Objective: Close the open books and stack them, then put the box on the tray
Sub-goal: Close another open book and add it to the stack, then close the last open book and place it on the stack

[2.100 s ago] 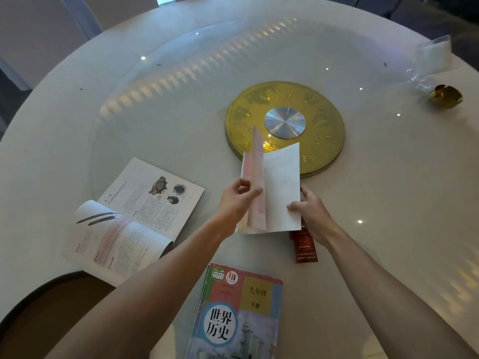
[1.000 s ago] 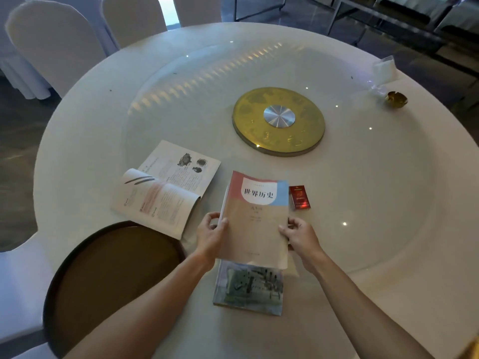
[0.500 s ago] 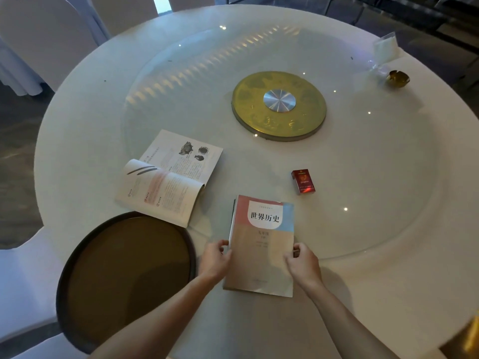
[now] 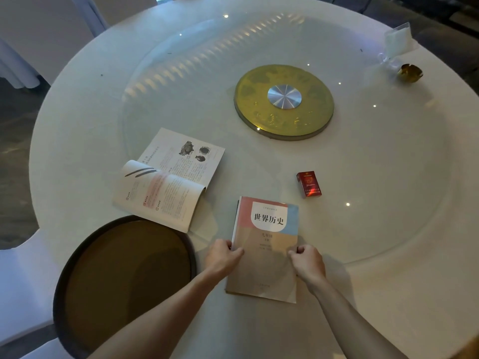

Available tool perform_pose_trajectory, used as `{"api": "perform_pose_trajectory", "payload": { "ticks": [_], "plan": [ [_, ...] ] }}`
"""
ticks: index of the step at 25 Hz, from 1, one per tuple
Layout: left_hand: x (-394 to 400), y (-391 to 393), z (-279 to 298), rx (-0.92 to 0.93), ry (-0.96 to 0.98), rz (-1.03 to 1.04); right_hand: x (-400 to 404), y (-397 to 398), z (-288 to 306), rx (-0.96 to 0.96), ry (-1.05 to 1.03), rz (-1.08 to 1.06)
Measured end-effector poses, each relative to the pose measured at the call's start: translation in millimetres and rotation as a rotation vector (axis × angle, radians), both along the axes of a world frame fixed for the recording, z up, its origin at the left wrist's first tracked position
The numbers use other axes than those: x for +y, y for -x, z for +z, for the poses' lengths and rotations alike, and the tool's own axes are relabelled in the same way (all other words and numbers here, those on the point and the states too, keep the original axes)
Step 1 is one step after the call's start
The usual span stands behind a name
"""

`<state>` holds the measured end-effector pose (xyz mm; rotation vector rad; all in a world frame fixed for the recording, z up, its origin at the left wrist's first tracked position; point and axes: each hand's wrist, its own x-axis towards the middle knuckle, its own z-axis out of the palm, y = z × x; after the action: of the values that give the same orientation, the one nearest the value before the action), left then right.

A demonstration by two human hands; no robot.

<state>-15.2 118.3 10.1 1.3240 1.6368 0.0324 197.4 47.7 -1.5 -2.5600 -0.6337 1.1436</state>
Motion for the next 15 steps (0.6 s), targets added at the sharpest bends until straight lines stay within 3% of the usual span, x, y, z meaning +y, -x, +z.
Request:
{"api": "perform_pose_trajectory", "payload": {
  "ticks": [5, 8, 11, 15],
  "plan": [
    [28.9, -10.2, 2.5, -0.140, 0.066, 0.064, 26.5, -15.9, 4.7, 0.002, -0.020, -0.008],
    [42.2, -3.2, 3.0, -0.162, 0.045, 0.136, 50.7, -15.0, 15.6, -0.174, 0.010, 0.121],
    [63.3, 19.7, 3.7, -0.177, -0.041, 0.393, 100.9, -2.3, 29.2, -0.317, -0.186, 0.277],
    [97.5, 66.8, 6.9, -0.165, -0.154, 0.776, 193.6, 33.7, 45.6, -0.121, -0.345, 0.552]
  ]
}}
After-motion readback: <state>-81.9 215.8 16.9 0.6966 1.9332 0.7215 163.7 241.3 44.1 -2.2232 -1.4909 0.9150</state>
